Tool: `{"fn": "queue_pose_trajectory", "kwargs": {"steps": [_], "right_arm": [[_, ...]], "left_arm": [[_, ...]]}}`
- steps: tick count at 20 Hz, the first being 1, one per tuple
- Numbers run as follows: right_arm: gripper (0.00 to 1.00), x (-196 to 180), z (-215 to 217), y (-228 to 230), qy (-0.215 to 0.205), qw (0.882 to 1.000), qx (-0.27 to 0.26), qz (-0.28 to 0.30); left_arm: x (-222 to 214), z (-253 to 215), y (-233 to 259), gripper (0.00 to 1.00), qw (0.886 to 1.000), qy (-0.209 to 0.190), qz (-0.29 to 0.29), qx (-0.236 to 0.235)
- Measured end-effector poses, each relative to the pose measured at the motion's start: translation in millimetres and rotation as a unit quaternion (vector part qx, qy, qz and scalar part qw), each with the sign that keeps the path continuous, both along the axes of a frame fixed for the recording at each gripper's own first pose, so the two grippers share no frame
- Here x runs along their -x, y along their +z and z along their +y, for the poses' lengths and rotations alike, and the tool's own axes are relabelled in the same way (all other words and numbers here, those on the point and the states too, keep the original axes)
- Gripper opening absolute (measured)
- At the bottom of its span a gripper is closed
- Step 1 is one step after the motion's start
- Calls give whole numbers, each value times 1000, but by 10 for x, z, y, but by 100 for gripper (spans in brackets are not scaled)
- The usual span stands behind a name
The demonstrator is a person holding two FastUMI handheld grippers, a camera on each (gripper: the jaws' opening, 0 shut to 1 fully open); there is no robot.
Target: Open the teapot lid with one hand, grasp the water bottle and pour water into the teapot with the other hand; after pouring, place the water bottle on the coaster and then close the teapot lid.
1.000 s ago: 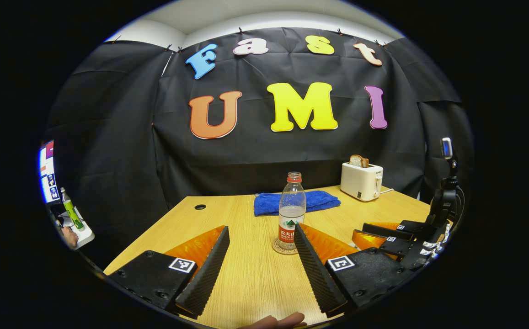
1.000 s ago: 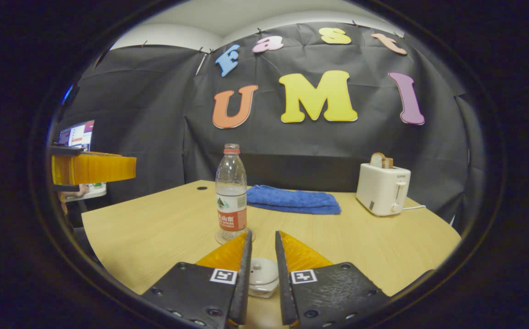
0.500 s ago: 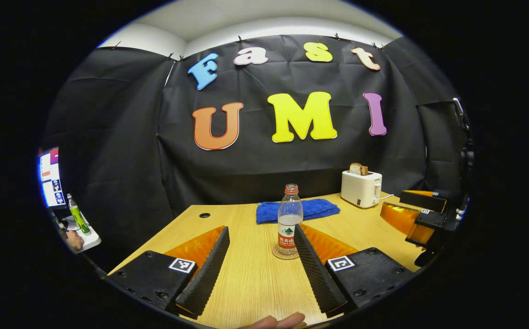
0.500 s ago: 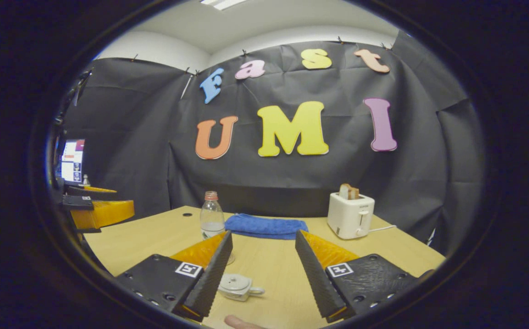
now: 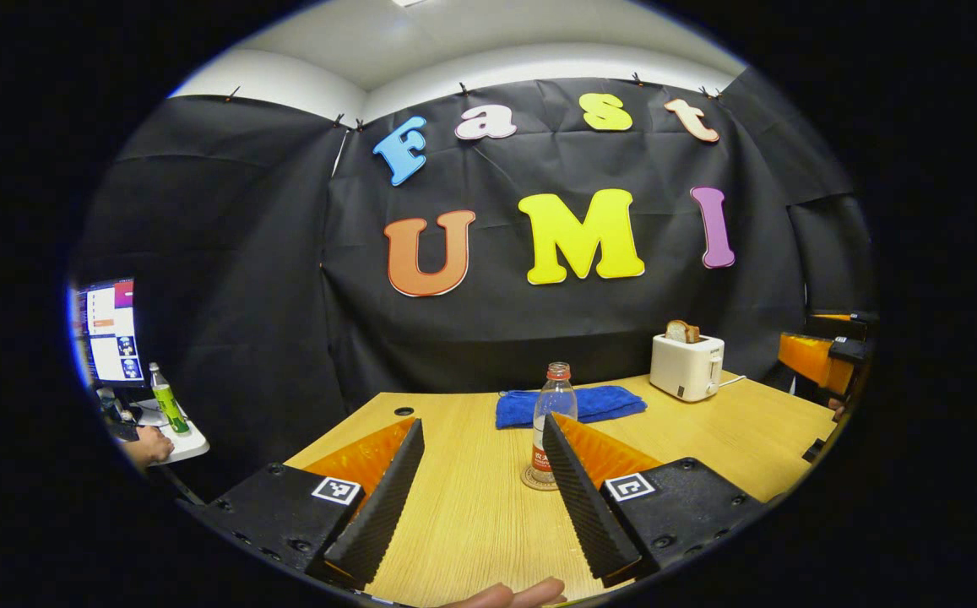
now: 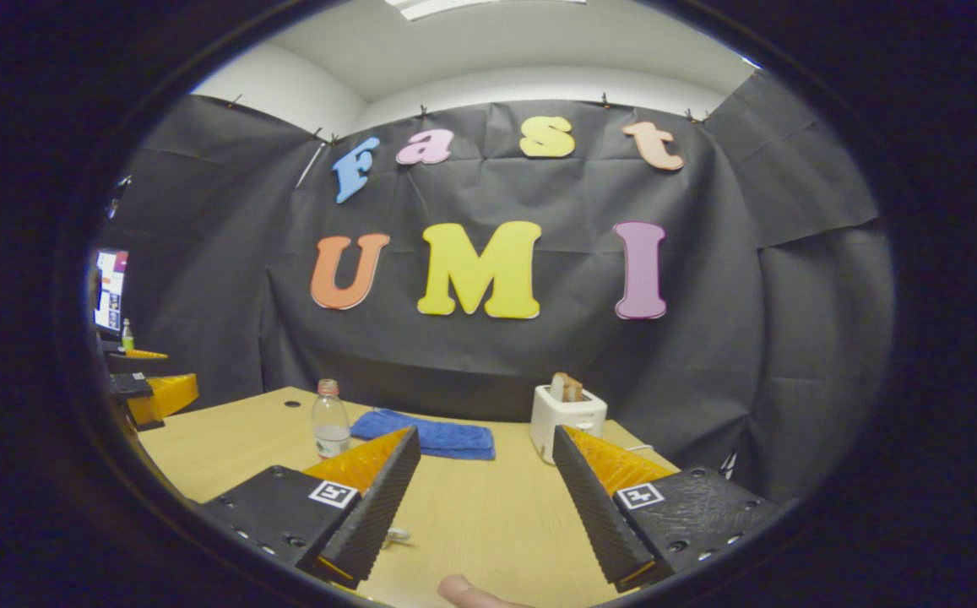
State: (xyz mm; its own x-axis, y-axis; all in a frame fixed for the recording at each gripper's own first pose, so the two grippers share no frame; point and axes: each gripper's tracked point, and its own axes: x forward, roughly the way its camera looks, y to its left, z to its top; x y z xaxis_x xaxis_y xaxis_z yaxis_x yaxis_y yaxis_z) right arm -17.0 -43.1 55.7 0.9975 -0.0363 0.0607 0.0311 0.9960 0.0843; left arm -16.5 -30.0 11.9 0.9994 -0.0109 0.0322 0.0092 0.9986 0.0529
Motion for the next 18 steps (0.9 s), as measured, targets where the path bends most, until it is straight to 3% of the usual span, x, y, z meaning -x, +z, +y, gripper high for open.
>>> {"fn": "queue_pose_trajectory", "kwargs": {"steps": [5, 11, 18], "right_arm": [[95, 93, -356, -105, -29, 1000, 0, 5], [97, 89, -559, -370, -24, 999, -35, 32], [95, 90, -607, -353, -25, 999, -25, 28]], "left_arm": [[-21, -44, -29, 89, 1000, 8, -2, 0], [-64, -218, -170, 89, 1000, -7, 15, 3], [-67, -192, -136, 89, 1000, -2, 6, 1]]}}
